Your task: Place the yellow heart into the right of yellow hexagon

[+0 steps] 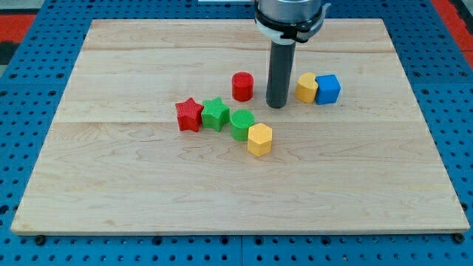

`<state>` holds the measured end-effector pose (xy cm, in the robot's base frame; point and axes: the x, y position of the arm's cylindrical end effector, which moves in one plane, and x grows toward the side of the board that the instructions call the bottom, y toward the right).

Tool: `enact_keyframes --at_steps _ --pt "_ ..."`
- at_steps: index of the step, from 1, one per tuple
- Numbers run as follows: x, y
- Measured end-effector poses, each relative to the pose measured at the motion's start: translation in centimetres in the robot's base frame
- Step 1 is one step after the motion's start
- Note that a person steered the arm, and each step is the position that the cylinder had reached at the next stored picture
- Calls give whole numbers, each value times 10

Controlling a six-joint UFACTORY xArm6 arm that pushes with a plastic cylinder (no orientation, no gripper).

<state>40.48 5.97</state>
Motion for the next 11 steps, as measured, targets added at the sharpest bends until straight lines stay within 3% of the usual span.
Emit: enact_keyframes --at_steps 2,3,4,8,11 --pt "-66 -2" --pt "-83 33" --pt "-71 58" --pt "45 58" --pt "72 21"
